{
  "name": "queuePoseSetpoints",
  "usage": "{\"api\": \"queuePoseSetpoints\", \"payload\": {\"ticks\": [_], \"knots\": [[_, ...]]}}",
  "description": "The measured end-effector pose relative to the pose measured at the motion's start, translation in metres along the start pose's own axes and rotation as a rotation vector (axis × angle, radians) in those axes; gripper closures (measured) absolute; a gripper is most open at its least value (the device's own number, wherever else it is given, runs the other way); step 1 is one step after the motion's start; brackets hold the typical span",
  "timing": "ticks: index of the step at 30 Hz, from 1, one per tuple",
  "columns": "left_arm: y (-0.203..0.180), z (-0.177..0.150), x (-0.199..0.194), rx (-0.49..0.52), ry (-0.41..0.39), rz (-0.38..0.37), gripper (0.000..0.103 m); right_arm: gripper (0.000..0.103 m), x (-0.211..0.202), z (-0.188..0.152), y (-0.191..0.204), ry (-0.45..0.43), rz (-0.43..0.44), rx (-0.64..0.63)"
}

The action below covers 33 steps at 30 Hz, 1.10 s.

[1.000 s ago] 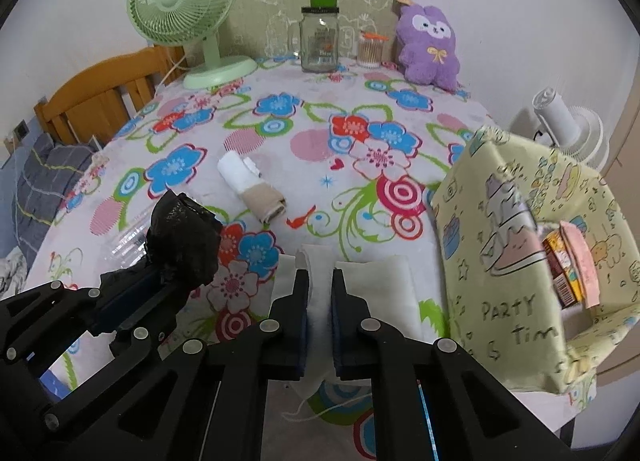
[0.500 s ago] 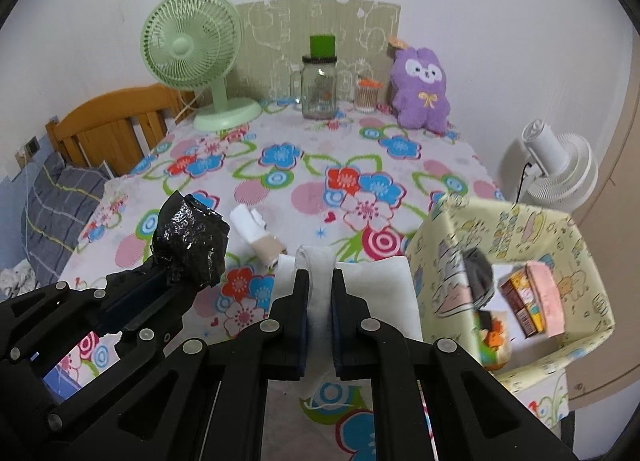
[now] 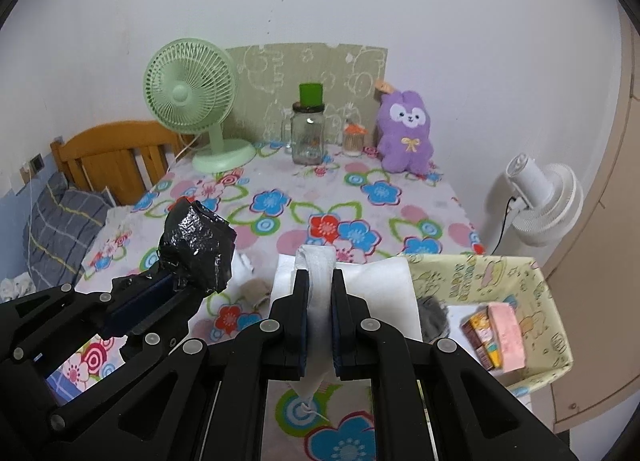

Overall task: Organize soft objects
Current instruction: 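Carry the black bag and white cloth over the patterned box with both tools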

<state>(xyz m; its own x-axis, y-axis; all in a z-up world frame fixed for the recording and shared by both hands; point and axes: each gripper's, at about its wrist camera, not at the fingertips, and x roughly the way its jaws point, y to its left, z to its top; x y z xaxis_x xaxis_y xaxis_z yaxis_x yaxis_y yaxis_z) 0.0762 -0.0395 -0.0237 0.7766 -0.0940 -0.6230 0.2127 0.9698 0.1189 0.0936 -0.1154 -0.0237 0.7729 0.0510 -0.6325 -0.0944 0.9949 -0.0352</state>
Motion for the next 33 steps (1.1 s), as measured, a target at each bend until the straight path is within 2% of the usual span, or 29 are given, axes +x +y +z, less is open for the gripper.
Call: {"api": "queuePoseSetpoints", "payload": {"ticks": [16, 33], "knots": [[-0.054, 0.025, 0.005, 0.029, -0.024, -0.064, 0.095, 0.092, -0.013, 0.006, -0.06, -0.047, -0.037, 0.033], [-0.115, 0.04, 0.031, 0.104, -0.014, -0.139, 0.094, 0.092, -0.003, -0.007, -0.128, -0.034, -0.081, 0.111]]}}
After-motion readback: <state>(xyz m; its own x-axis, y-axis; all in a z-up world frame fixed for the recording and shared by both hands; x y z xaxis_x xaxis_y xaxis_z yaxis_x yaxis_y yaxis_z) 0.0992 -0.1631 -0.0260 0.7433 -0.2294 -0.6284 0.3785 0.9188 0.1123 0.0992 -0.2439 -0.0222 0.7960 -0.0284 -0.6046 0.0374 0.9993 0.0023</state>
